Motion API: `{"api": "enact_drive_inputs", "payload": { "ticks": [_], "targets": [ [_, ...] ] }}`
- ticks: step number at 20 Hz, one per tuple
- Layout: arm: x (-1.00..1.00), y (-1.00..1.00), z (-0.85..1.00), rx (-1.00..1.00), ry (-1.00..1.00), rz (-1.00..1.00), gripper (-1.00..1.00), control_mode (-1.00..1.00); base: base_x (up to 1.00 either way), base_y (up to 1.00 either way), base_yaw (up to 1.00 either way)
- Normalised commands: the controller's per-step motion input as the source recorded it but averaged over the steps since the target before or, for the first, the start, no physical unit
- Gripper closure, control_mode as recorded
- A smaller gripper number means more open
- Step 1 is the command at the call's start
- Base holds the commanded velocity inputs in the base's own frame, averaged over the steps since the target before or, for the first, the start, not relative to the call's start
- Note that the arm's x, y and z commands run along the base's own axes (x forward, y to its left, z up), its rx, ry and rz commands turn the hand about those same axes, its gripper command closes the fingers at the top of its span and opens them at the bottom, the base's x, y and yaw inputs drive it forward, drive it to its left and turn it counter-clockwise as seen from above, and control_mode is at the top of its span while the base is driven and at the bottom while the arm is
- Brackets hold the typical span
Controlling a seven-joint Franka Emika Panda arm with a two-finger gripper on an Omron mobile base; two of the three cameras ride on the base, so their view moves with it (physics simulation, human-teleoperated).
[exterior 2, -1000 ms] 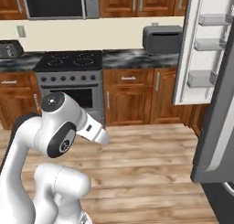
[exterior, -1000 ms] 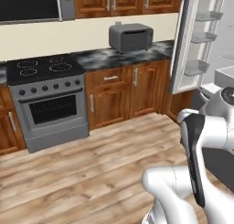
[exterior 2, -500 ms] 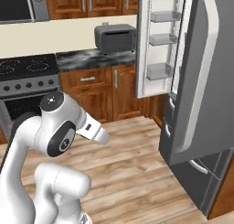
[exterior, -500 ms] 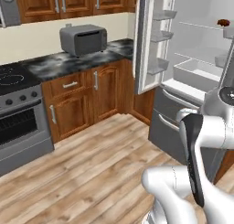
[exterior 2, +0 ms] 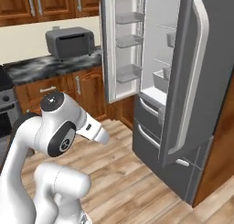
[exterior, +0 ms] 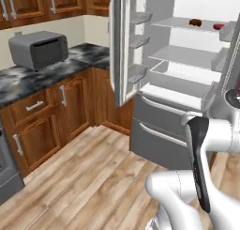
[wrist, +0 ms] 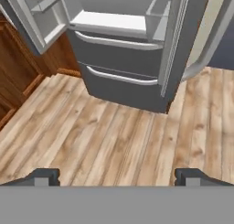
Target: Gather the eggplant and carrot from the fridge and place them on a tray on the dining counter. Then gather the steak and chicken drumstick from the fridge and place them on the other tray.
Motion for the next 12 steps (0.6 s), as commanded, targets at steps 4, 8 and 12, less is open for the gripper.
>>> {"api": "enact_drive_inputs", "payload": {
  "ticks": [4,8,12],
  "targets": [
    [0.00,0.00,0.00,0.00,0.00,0.00,-1.00,1.00,0.48,0.60,-0.44],
    [0.00,0.00,0.00,0.00,0.00,0.00,-1.00,1.00,0.51,0.61,-0.42],
    [0.00,0.00,0.00,0.00,0.00,0.00,-1.00,1.00,0.58,0.57,-0.40]
  ]
}}
